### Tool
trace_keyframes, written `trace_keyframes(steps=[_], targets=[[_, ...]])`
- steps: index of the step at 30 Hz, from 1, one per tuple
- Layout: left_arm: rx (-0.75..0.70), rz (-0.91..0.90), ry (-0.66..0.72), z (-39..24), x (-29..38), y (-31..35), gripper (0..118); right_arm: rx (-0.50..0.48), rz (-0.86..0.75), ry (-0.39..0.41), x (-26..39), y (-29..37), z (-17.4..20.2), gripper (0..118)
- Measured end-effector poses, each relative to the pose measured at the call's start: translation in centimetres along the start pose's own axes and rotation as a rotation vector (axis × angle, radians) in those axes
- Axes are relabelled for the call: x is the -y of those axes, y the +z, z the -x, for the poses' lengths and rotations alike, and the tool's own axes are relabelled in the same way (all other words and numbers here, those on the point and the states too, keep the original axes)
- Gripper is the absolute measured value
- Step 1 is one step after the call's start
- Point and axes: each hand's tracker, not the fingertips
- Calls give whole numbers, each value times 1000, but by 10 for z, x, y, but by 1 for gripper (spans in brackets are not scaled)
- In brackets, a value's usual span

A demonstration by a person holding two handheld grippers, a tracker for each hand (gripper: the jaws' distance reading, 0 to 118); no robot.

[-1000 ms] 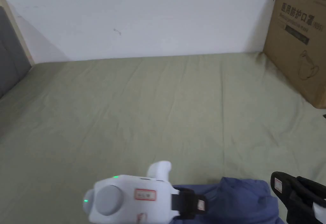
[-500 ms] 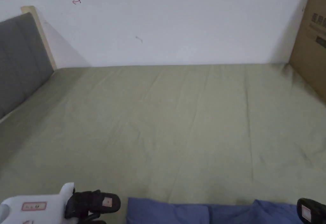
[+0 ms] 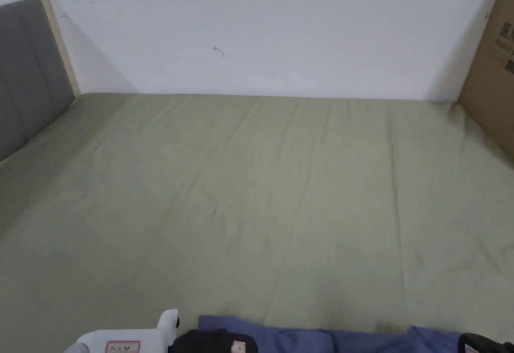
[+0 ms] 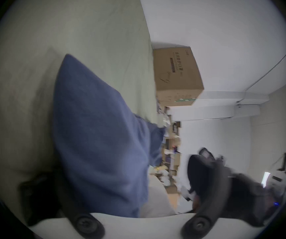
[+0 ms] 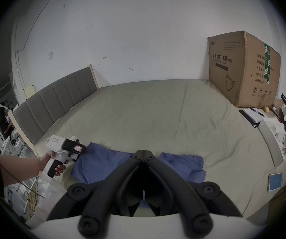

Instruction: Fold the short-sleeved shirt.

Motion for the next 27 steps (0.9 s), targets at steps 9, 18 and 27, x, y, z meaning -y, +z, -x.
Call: trace_keyframes(steps=[9,18,27], targets=[[-511,-14,-181,-61,10,-2,10,-25,4,-4,1,9,-2,0],[-1205,-93,-532,-163,35,0,10,-31,-76,-100,8,33,-23,0],[-817,12,-350,-218,37,-93,10,-13,-104,-150,19,56,-47,0]])
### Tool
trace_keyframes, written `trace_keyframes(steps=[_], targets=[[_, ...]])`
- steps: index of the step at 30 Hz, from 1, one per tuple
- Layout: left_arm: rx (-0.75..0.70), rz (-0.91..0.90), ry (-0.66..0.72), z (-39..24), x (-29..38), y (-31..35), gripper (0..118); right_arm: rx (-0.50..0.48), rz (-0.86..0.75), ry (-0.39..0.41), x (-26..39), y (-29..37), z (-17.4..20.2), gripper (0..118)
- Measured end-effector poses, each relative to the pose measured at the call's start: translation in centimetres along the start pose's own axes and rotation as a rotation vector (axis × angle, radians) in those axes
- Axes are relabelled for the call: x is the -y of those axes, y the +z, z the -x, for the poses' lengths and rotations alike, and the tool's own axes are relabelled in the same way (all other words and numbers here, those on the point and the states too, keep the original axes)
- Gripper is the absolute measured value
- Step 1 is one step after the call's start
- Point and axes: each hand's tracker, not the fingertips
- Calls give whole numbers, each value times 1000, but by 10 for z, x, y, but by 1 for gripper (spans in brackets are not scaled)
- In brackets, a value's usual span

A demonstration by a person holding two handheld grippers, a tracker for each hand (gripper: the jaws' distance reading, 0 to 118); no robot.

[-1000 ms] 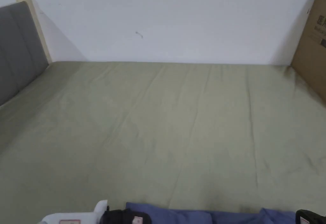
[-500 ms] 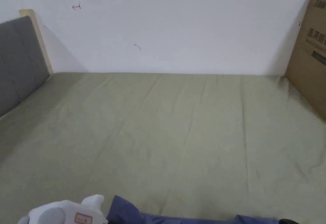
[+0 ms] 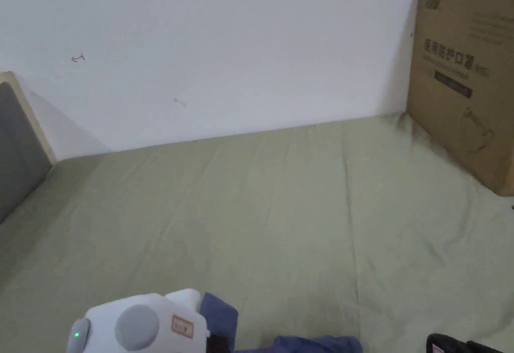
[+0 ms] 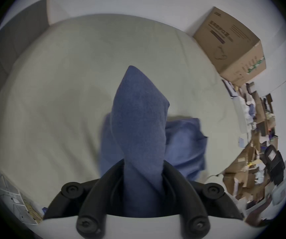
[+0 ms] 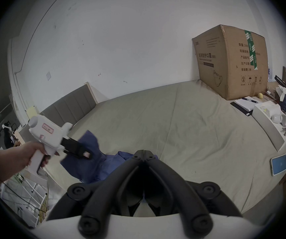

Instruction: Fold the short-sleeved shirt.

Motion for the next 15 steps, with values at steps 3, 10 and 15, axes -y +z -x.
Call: trace_keyframes(steps=[3,10,15], targets=[[19,36,-23,-40,-3,-39,10,12,-11,-16,1,7,-8,0],[337,205,126,-61,-5,-92,103,44,1,-36,3,16,-27,0],[319,68,45,-51,-2,-47,117,45,-3,-56,4,14,-33,0]])
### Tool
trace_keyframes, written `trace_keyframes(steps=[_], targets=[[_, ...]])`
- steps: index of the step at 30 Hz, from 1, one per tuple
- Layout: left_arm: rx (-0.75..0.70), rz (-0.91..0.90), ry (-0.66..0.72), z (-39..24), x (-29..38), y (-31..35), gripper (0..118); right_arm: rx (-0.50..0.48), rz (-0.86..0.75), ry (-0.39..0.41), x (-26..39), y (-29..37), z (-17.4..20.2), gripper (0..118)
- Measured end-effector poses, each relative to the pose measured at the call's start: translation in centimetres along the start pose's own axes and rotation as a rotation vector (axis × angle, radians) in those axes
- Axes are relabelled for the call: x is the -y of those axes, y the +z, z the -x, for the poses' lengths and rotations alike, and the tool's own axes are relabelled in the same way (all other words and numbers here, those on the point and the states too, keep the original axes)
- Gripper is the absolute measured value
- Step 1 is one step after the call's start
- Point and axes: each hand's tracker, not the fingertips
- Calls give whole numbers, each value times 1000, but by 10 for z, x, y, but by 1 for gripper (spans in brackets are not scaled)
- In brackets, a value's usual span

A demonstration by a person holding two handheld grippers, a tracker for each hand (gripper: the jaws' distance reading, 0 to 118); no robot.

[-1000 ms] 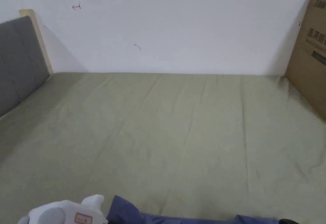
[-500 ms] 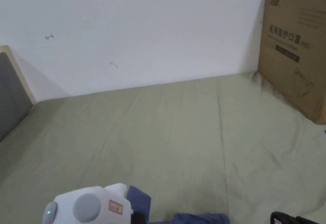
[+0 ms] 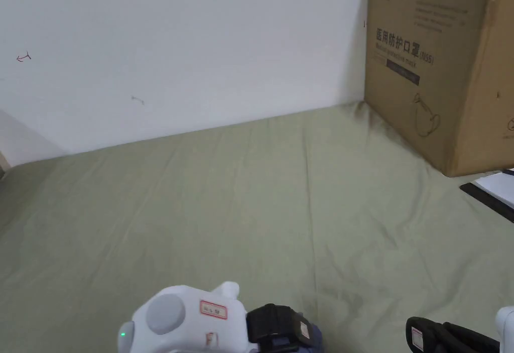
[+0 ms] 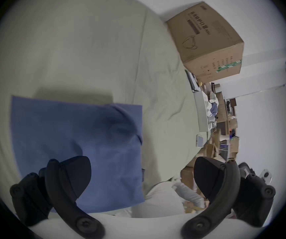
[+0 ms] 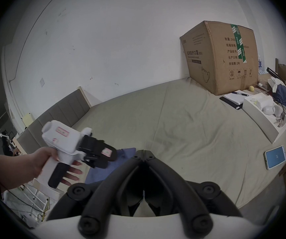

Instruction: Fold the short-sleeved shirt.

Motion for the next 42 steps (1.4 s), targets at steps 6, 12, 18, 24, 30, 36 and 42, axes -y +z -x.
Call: trace_keyframes(steps=[6,12,18,24,30,36,42], targets=[[-159,-131,-238,-6,17,48,109,-6,-9,-1,-2,0,-2,0],[-202,-116,-295,-15,35,7,2,3,0,-12,1,0,-8,0],[-135,-2,-260,-16,33,-57,2,-7,4,-28,3,1,-11,0],[-174,46,-232,-12,35,-117,0,-1,13,-14,6,-6,-12,0],[11,-38,-213,-37,37,-82,0,-19,23,-48,2,-4,-7,0],[10,-505,-365,-59,73,66,0,-39,-50,-15,-24,14,15,0],[-243,-1063,-347,-50,137,164,0,-84,-318,136,-48,39,69,0]])
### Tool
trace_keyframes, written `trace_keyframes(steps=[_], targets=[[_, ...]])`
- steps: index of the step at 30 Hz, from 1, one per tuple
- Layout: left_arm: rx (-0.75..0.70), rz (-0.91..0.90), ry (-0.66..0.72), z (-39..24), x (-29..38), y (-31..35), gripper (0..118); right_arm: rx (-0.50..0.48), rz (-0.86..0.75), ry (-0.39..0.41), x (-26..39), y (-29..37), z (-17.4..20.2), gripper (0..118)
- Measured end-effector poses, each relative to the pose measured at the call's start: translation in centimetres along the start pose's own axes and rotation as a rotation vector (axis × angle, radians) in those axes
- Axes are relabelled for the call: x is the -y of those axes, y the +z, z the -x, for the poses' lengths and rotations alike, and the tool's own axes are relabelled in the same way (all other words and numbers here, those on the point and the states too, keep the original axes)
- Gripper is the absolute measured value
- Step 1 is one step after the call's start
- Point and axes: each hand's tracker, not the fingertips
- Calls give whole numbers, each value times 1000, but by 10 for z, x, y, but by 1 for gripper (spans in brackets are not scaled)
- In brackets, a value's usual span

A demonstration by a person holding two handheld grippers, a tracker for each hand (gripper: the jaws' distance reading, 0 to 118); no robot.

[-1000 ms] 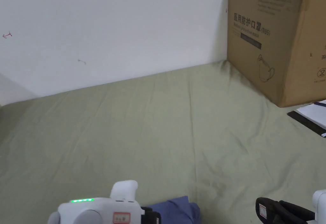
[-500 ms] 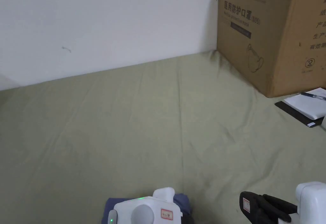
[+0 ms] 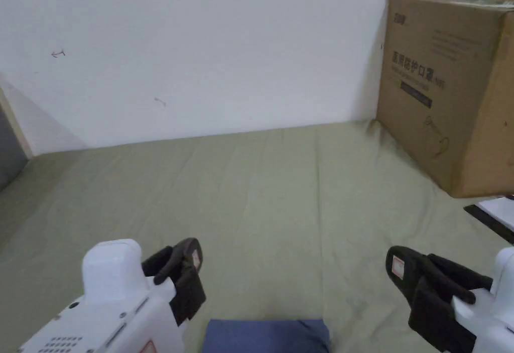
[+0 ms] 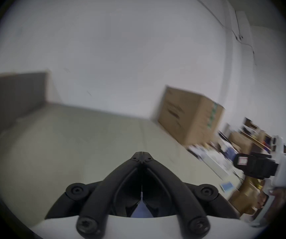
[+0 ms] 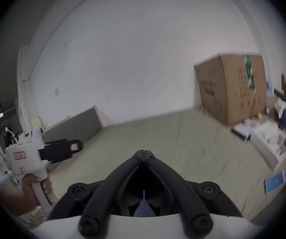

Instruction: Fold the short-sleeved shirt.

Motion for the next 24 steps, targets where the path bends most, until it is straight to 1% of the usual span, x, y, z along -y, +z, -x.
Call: trace_keyframes(steps=[1,2,4,5,6,8,11,13,16,19,24], targets=[[-30,-56,-4,6,-3,13,0,9,-72,47,-1,3,8,0],[-63,-128,-47,8,-1,22,0,39,-145,102,2,5,15,0],[-166,-234,-180,10,6,34,0,112,-235,173,7,6,27,0],[-217,-266,-240,12,11,40,0,124,-272,162,11,4,30,0],[-230,-288,-273,14,15,44,0,119,-283,144,14,3,32,0],[-280,-299,-296,16,25,47,0,134,-268,106,19,-2,34,0],[-316,-261,-261,19,31,48,0,232,-226,116,34,-8,31,0],[-325,-244,-242,22,35,50,0,264,-177,108,39,-8,31,0],[-335,-229,-219,25,39,49,0,264,-172,105,44,-7,30,0],[-347,-215,-216,26,41,48,0,280,-167,125,43,-7,31,0],[-353,-206,-203,30,42,44,0,281,-169,130,40,-10,29,0]])
